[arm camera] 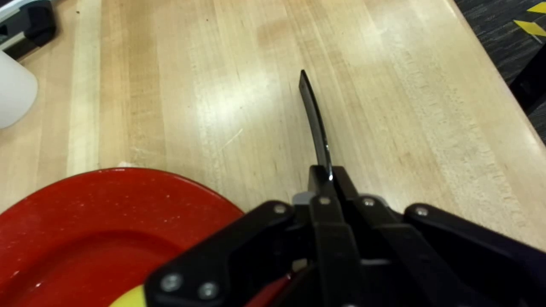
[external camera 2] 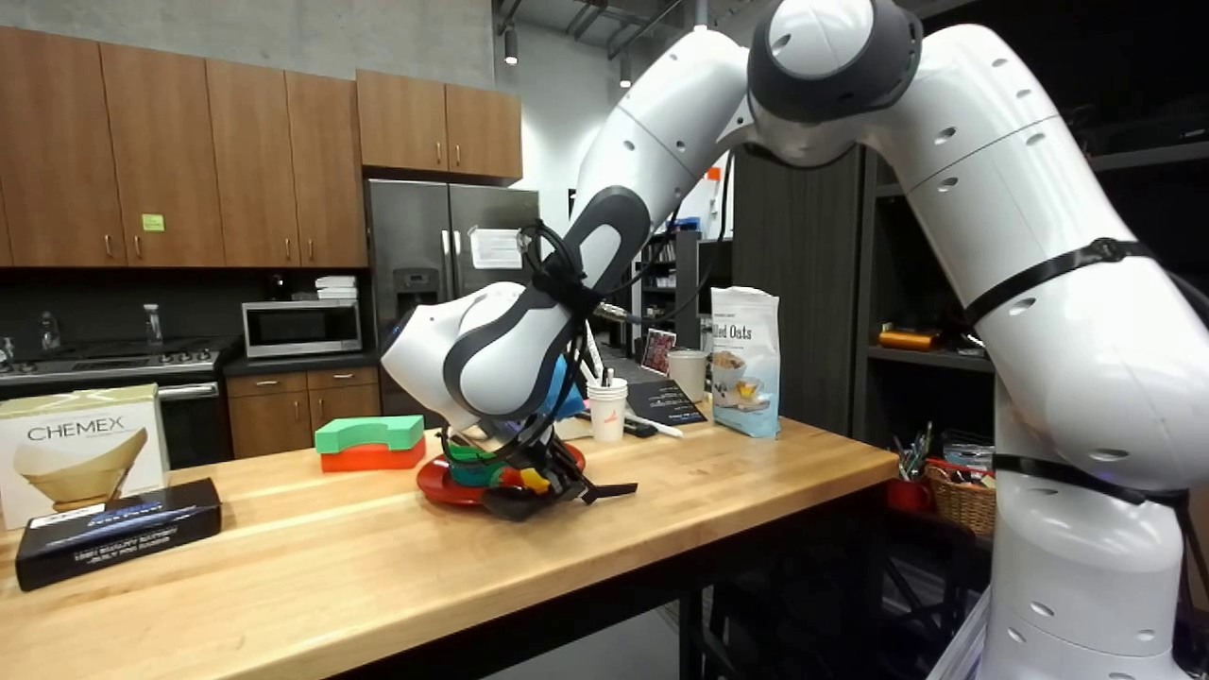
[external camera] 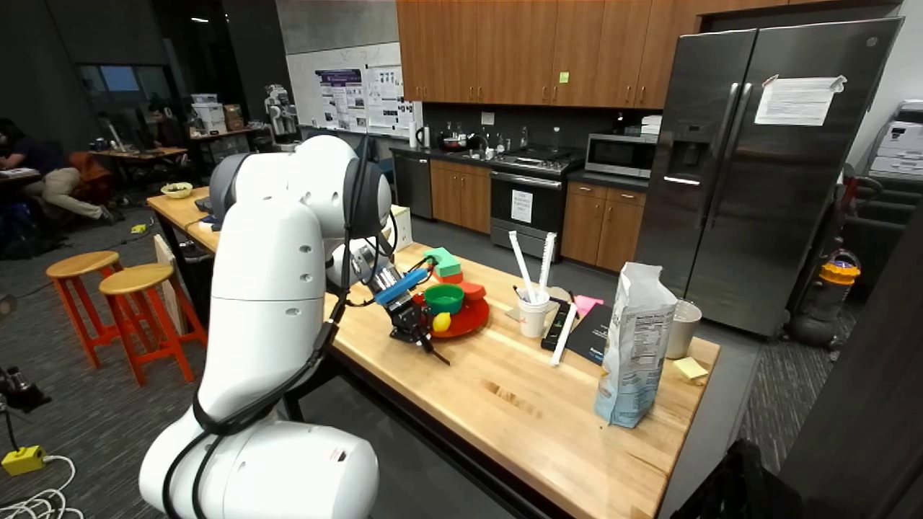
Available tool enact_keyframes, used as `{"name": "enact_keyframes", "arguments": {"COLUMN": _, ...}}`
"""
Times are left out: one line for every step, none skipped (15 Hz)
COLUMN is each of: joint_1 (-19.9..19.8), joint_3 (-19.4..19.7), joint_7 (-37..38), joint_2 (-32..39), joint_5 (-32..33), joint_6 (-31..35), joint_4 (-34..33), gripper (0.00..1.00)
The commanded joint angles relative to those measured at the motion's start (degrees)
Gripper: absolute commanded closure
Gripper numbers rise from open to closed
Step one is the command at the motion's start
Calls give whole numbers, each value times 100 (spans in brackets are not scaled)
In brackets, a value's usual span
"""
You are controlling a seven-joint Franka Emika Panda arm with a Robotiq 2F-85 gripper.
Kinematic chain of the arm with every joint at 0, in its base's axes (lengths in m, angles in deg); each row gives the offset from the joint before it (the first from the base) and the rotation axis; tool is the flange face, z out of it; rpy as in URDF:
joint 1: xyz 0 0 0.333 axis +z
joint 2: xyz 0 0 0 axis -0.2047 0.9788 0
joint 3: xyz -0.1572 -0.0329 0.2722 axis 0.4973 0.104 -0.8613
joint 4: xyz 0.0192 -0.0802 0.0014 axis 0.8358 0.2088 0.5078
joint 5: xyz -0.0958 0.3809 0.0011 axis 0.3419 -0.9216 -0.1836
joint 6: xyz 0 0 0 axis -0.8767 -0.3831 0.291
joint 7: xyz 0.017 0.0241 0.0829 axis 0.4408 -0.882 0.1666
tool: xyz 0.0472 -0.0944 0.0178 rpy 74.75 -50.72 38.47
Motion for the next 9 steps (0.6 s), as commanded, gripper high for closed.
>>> {"name": "enact_keyframes", "arguments": {"joint_1": 6, "joint_3": 0, "joint_7": -2, "joint_2": 10, "joint_5": -6, "joint_6": -16, "joint_4": -19, "gripper": 95}}
{"name": "enact_keyframes", "arguments": {"joint_1": 7, "joint_3": 0, "joint_7": -2, "joint_2": 9, "joint_5": -6, "joint_6": -16, "joint_4": -19, "gripper": 95}}
{"name": "enact_keyframes", "arguments": {"joint_1": 6, "joint_3": 0, "joint_7": -2, "joint_2": 10, "joint_5": -6, "joint_6": -16, "joint_4": -19, "gripper": 95}}
{"name": "enact_keyframes", "arguments": {"joint_1": 7, "joint_3": 0, "joint_7": -2, "joint_2": 10, "joint_5": -6, "joint_6": -16, "joint_4": -19, "gripper": 95}}
{"name": "enact_keyframes", "arguments": {"joint_1": 7, "joint_3": -1, "joint_7": -2, "joint_2": 10, "joint_5": -6, "joint_6": -16, "joint_4": -19, "gripper": 95}}
{"name": "enact_keyframes", "arguments": {"joint_1": 7, "joint_3": 0, "joint_7": -2, "joint_2": 10, "joint_5": -6, "joint_6": -16, "joint_4": -19, "gripper": 95}}
{"name": "enact_keyframes", "arguments": {"joint_1": 7, "joint_3": -1, "joint_7": -2, "joint_2": 10, "joint_5": -6, "joint_6": -16, "joint_4": -19, "gripper": 95}}
{"name": "enact_keyframes", "arguments": {"joint_1": 7, "joint_3": -1, "joint_7": -2, "joint_2": 10, "joint_5": -6, "joint_6": -16, "joint_4": -19, "gripper": 95}}
{"name": "enact_keyframes", "arguments": {"joint_1": 17, "joint_3": 7, "joint_7": 22, "joint_2": 9, "joint_5": 21, "joint_6": -25, "joint_4": -18, "gripper": 99}}
